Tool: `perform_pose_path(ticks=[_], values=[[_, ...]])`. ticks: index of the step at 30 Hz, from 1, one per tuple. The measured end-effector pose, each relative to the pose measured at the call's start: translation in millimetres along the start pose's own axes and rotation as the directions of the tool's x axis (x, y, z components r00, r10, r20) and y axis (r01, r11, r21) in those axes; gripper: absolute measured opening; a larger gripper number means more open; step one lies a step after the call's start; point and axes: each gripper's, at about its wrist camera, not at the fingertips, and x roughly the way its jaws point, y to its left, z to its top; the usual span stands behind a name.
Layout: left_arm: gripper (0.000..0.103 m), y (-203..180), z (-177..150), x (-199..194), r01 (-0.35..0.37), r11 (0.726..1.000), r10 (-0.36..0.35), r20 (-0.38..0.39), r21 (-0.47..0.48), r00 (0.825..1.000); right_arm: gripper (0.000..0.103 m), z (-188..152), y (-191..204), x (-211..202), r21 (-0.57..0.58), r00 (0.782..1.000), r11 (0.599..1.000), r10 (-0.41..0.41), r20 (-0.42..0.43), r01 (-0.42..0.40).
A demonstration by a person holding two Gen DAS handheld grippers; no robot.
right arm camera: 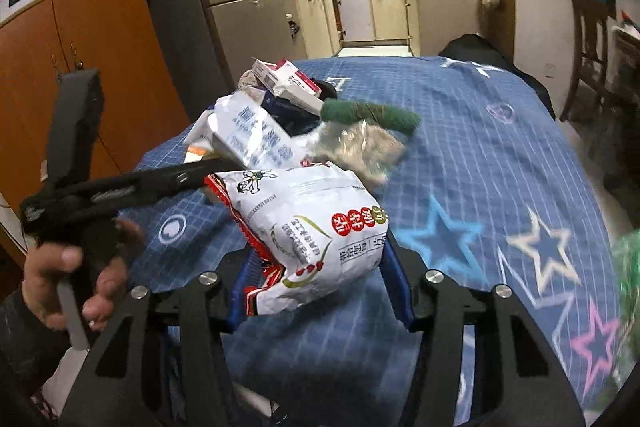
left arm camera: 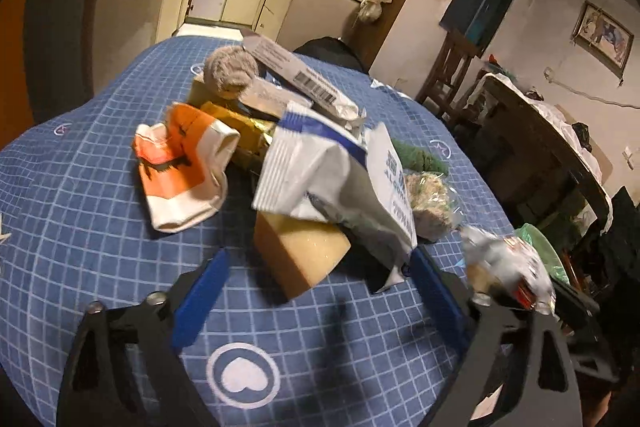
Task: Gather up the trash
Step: 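Grasp the beige sponge with the left tool while the right tool grasps the white snack bag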
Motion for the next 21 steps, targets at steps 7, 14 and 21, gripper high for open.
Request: perform_pose_path(ticks=[7,14,21], values=[[0.045,-6.4,-3.2,20.8,-0.029,1.000,0.029,-0.008,-0.011,1.000,0.053,-27.3,4.5,-9.1,0.050,1.000,0.999,0.002,-0.015,-0.002],[0.037,6.3,-11.1,-0.3,-0.064,0.997,0.066,0.061,-0.035,0.996,0.053,-25.3,7.5,-13.5,0.060,1.000,0.998,-0.007,0.012,0.006],[0.035,4.9,-28.7,-61.1,-0.110,0.994,0.113,0.151,-0.027,0.982,0.052,-24.5,15.2,-33.7,0.040,0.998,0.999,-0.025,0.057,0.023]])
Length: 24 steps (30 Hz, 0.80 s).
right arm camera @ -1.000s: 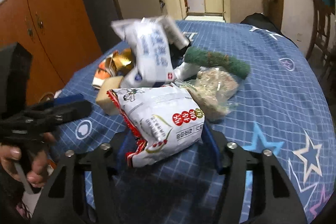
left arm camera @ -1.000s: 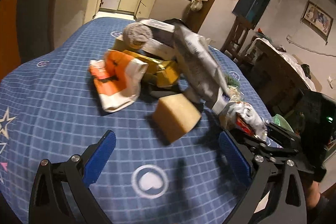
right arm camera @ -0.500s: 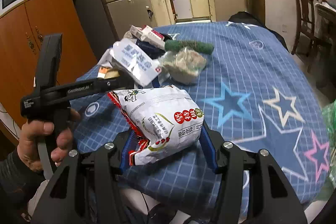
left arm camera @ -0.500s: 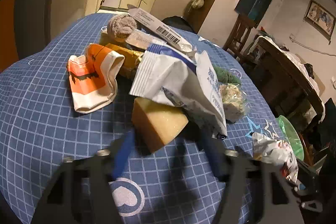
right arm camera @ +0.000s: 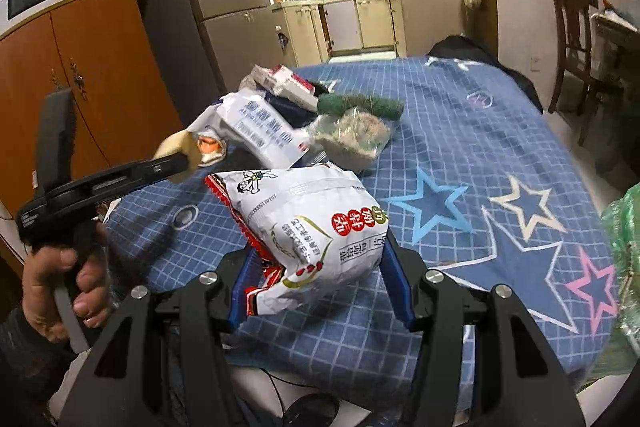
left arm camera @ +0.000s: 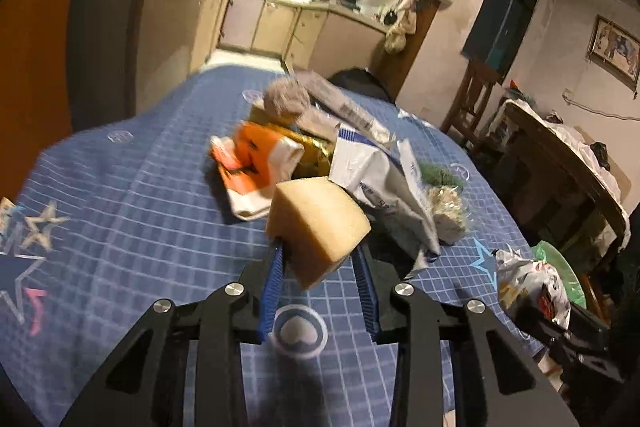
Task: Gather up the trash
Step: 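Grasp the beige sponge with the left tool while the right tool grasps the white snack bag, then carry the sponge and snack bag over the green trash bin with both tools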
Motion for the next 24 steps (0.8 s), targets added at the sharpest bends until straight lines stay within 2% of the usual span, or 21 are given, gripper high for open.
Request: perform_pose_path(ticks=[4,12,19,21,24], values=[[0.035,-11.8,-1.8,-34.9,-0.016,1.000,0.014,0.065,0.023,0.998,0.052,6.8,0.8,-19.9,-0.005,0.999,1.000,-0.019,0.051,0.019],[0.035,-54.8,2.4,-79.9,0.004,0.994,-0.023,0.171,0.107,0.985,0.053,24.4,-22.4,-71.0,0.018,0.982,0.994,-0.106,0.158,0.104],[0.035,-85.0,3.6,-64.0,0.005,0.990,-0.025,0.145,0.139,0.989,0.053,20.1,-43.3,-83.6,0.060,0.975,0.988,-0.153,0.164,0.145],[0.035,-92.1,5.3,-62.1,0.027,0.989,-0.046,0.131,0.144,0.990,0.053,16.4,-45.9,-85.3,0.065,0.974,0.987,-0.159,0.162,0.150],[0.035,-120.0,8.9,-63.9,0.082,0.975,-0.108,0.120,0.206,0.987,0.053,16.5,-51.2,-94.3,0.070,0.968,0.982,-0.184,0.172,0.174]])
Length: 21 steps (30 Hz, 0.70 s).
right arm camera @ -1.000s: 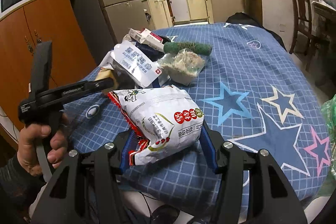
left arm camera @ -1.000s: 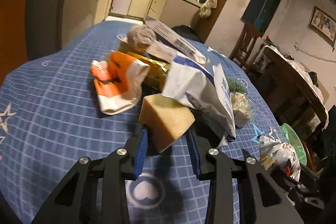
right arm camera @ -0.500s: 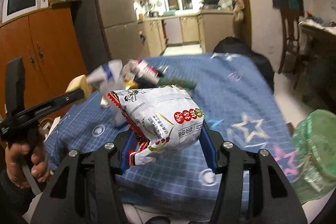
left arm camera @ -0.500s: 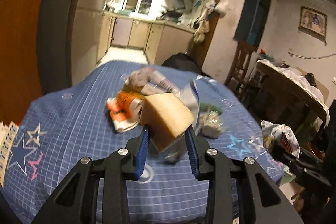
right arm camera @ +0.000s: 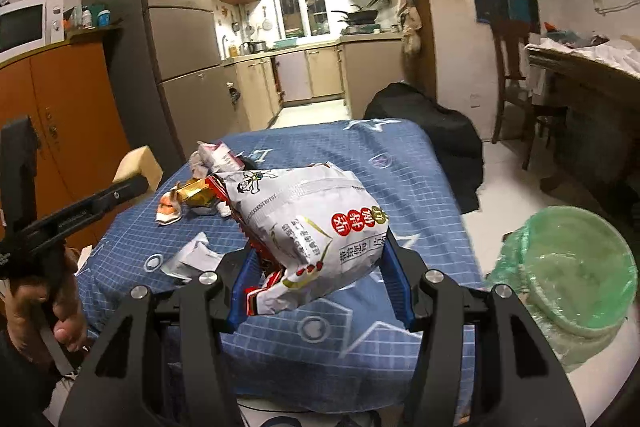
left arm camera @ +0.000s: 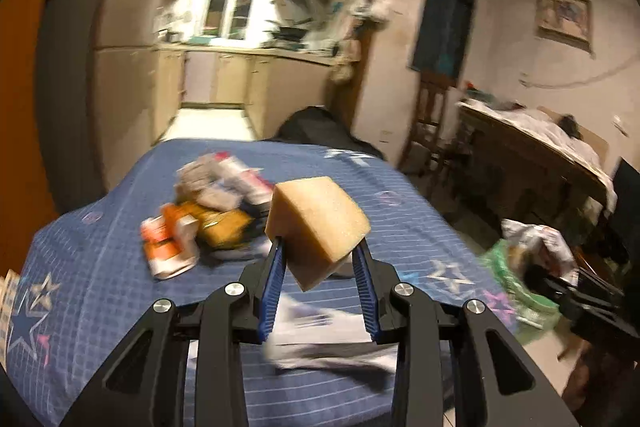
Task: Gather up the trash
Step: 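Carry the sponge and snack bag over the green trash bin with both tools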
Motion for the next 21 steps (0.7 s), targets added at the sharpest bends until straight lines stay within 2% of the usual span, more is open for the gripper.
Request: perform_pose_path(ticks=[3,8,13,15,16,21], values=[[0.035,-40.4,10.9,4.5,0.076,0.996,-0.077,0.004,0.049,0.997,0.053,9.2,-16.4,-11.9,0.020,0.999,0.999,-0.050,0.020,0.049],[0.035,-117.5,23.4,25.3,0.206,0.970,-0.206,-0.019,0.129,0.978,0.053,21.5,-57.3,-39.9,0.050,0.984,0.984,-0.173,0.037,0.171],[0.035,-196.1,27.6,63.7,0.346,0.923,-0.332,-0.106,0.169,0.937,0.053,33.1,-116.6,-61.1,0.107,0.951,0.946,-0.308,0.006,0.306],[0.035,-222.1,29.2,78.3,0.377,0.909,-0.357,-0.135,0.179,0.924,0.053,36.3,-144.2,-66.8,0.135,0.935,0.926,-0.353,-0.017,0.352],[0.035,-239.6,30.0,88.3,0.404,0.897,-0.378,-0.162,0.181,0.912,0.053,37.1,-153.2,-66.9,0.143,0.930,0.919,-0.367,-0.028,0.367],[0.035,-298.3,30.3,130.5,0.460,0.866,-0.415,-0.235,0.194,0.879,0.053,40.0,-203.3,-70.3,0.188,0.902,0.883,-0.421,-0.092,0.431]])
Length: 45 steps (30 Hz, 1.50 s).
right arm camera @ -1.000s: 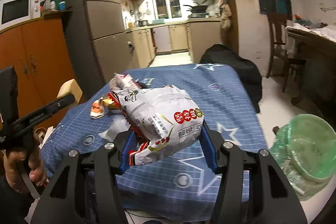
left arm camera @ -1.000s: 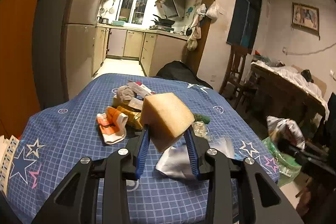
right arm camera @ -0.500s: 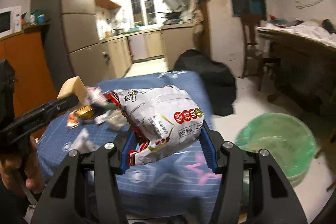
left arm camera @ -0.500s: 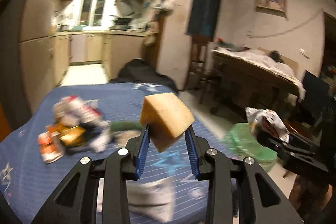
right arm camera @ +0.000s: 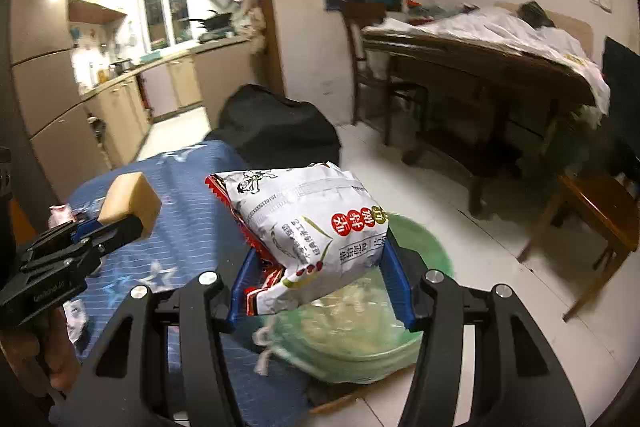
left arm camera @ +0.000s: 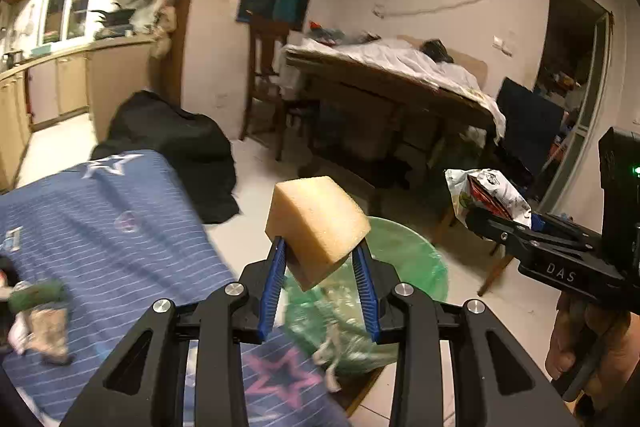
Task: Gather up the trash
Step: 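Carry the sponge and snack bag over the green trash bin with both tools, then open both tools to drop the sponge and snack bag into the bin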
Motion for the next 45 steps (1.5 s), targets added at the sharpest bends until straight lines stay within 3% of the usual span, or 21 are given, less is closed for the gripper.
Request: perform_pose_path(ticks=[7,15,25,31,40,45], values=[[0.035,-27.7,17.8,73.8,0.076,0.997,-0.075,-0.096,-0.001,0.992,0.053,4.3,-43.4,21.8,0.052,0.995,0.998,-0.031,-0.098,0.036],[0.035,-40.8,37.5,156.1,0.143,0.987,-0.155,-0.228,-0.068,0.961,0.053,2.4,-69.4,61.1,0.084,0.969,0.996,-0.007,-0.247,0.028],[0.035,-40.0,10.7,237.3,0.111,0.990,-0.138,-0.381,-0.091,0.914,0.053,-11.1,-81.5,102.4,0.087,0.927,0.996,0.012,-0.376,0.023],[0.035,-22.0,-14.7,253.4,0.094,0.990,-0.131,-0.417,-0.106,0.900,0.053,-18.5,-91.8,117.1,0.091,0.913,0.996,0.019,-0.407,0.020],[0.037,-12.5,-23.5,250.1,0.098,0.989,-0.137,-0.411,-0.115,0.901,0.054,-17.3,-93.5,123.7,0.091,0.913,0.996,0.021,-0.407,0.018],[0.062,-10.0,-20.5,244.6,0.072,0.990,-0.114,-0.399,-0.118,0.910,0.066,-15.5,-96.1,121.9,0.106,0.924,0.994,0.011,-0.382,0.032]])
